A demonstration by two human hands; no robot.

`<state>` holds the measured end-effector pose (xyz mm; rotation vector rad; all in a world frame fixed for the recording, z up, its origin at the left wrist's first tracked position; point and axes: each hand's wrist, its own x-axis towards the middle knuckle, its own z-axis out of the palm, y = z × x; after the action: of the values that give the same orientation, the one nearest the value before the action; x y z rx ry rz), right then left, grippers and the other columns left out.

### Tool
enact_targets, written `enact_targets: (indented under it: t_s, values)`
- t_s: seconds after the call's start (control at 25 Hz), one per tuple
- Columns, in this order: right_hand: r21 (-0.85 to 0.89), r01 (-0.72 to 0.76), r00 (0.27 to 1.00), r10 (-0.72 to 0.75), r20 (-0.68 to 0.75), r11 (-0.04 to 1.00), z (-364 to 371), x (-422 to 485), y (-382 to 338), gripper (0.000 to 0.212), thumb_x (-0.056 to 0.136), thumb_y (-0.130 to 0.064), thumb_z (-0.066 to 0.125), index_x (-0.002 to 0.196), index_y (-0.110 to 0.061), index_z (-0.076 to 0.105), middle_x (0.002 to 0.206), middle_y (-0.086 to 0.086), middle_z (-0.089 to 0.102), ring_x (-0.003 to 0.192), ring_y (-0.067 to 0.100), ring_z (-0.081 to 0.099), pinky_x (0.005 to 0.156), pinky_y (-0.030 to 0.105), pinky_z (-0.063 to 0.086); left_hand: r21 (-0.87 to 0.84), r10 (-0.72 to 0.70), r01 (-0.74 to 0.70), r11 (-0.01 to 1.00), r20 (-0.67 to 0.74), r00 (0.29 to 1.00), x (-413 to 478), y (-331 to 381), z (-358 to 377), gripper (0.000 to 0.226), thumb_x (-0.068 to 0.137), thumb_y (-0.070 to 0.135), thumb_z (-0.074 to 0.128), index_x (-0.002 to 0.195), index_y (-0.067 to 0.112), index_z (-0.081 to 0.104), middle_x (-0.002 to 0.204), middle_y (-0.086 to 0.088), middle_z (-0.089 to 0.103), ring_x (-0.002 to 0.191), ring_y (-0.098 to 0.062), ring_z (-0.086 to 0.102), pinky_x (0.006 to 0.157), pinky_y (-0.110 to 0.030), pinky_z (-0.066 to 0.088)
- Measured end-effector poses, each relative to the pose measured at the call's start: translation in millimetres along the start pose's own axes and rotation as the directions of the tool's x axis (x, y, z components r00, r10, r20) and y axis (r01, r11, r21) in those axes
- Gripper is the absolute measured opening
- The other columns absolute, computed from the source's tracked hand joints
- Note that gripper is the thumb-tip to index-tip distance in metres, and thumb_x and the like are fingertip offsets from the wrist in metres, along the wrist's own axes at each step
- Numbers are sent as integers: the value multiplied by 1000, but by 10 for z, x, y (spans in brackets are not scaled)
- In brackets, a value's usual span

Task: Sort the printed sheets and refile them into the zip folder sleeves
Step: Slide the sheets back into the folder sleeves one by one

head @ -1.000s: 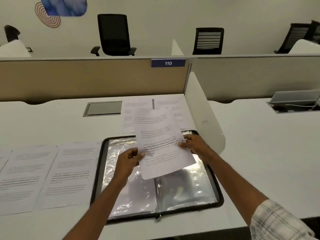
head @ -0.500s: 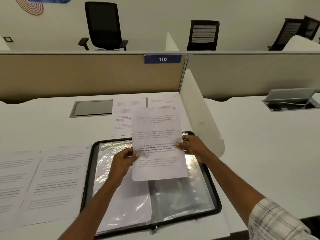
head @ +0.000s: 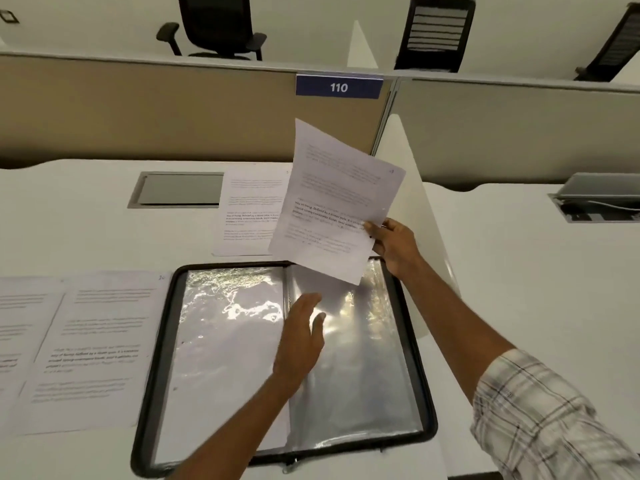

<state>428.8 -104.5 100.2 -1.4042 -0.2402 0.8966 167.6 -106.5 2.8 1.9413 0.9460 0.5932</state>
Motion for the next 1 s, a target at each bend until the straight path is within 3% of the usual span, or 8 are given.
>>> enact_targets:
  t_s: [0.16, 0.24, 0.32, 0.44, 0.56, 0.76, 0.88, 1.0]
  values:
    - [85, -73, 996, 76, -36, 994, 80, 275, 93, 30, 88, 1, 74, 118, -1, 67, 113, 15, 75, 101, 27, 73, 78, 32, 63, 409, 139, -203, 889, 182, 973, 329, -41, 281, 60, 105, 34, 38, 159, 7, 34, 167, -10, 29, 156, -28, 22, 127, -41, 18]
    - [113, -108, 993, 113, -35, 988, 103, 375, 150, 29, 88, 0, 75, 116, -4, 69, 114, 13, 75, 104, 27, 73, 80, 34, 63, 511, 106, -204, 835, 216, 971, 394, -122, 303, 62, 107, 39, 30, 158, 5, 35, 166, -13, 31, 155, -30, 27, 126, -45, 25]
    - [125, -134, 990, 139, -32, 983, 113, 485, 223, 23, 89, -1, 74, 111, -5, 70, 115, 14, 75, 106, 28, 72, 81, 34, 63, 583, 159, -254, 772, 210, 965, 434, -229, 317, 54, 106, 34, 46, 150, 3, 48, 156, -15, 48, 147, -32, 42, 118, -46, 39]
    - [112, -131, 989, 138, -58, 985, 135, 587, 311, 8, 91, -1, 73, 94, -7, 69, 115, 19, 73, 112, 32, 70, 85, 37, 63, 556, 259, -332, 762, 208, 943, 517, -229, 302, 36, 84, 11, 84, 117, 1, 74, 128, -16, 70, 123, -35, 66, 100, -45, 57]
    - [94, -117, 988, 126, -86, 989, 159, 666, 364, 15, 91, -3, 73, 105, -6, 70, 116, 15, 74, 110, 28, 71, 90, 41, 61, 474, 240, -291, 831, 167, 956, 655, -154, 175, 13, 86, 20, 82, 95, 11, 79, 118, -7, 75, 110, -31, 70, 93, -45, 58]
    - [67, -40, 991, 48, -123, 997, 221, 773, 340, 9, 91, -5, 74, 95, -12, 70, 85, -2, 74, 91, 19, 71, 86, 39, 62, 335, 262, -417, 845, 420, 869, 923, -177, -1, 9, 82, 24, 68, 81, 18, 62, 157, -9, 47, 154, -24, 31, 125, -39, 23]
    - [54, -2, 991, 9, -131, 999, 252, 779, 321, 28, 92, -5, 74, 119, -2, 69, 106, 7, 77, 95, 19, 73, 85, 37, 63, 333, 224, -450, 828, 539, 812, 1125, -137, -117, 10, 78, 28, 71, 83, 23, 63, 142, -2, 59, 145, -18, 43, 126, -42, 18]
    - [-1, 20, 991, -20, -134, 1000, 230, 771, 332, 34, 91, -7, 74, 125, -4, 68, 114, 9, 76, 105, 24, 73, 88, 40, 62, 253, 258, -448, 858, 541, 800, 1207, -128, -176, 20, 82, 41, 79, 94, 29, 68, 137, 4, 57, 136, -12, 47, 127, -40, 17]
